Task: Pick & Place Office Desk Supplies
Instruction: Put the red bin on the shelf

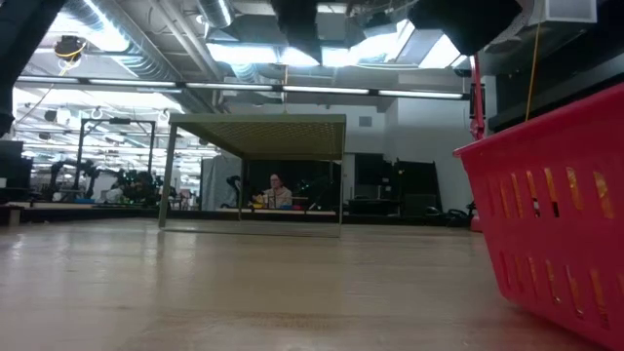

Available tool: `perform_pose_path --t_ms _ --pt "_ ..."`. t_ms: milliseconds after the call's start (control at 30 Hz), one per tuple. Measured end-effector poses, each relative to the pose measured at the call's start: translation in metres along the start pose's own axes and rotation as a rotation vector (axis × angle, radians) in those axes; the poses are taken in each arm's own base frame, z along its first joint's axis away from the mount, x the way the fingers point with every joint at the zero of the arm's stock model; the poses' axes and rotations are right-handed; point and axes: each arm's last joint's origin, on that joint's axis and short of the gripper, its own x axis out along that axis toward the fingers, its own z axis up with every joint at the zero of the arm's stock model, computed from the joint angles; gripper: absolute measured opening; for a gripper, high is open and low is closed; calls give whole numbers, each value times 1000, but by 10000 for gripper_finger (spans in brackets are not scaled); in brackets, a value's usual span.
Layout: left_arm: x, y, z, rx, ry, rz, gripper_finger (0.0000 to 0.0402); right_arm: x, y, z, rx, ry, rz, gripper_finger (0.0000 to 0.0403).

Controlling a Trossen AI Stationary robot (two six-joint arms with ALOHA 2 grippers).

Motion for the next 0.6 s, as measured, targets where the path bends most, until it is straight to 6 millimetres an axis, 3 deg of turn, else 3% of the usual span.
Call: perform_pose_path --t_ms 133,267,433,600 --pt "-27 -33 13 -21 -107 -48 125 -6 8 -1 -27 -9 23 215" --pt "-47 -79 27 -26 -188 -90 125 -23 21 1 -42 -56 41 215" --pt "-67 -152 42 -3 -286 -36 125 -43 38 -3 -52 -81 68 215" --pt "-65 -237 38 3 -375 34 125 -53 46 -21 -45 11 15 215"
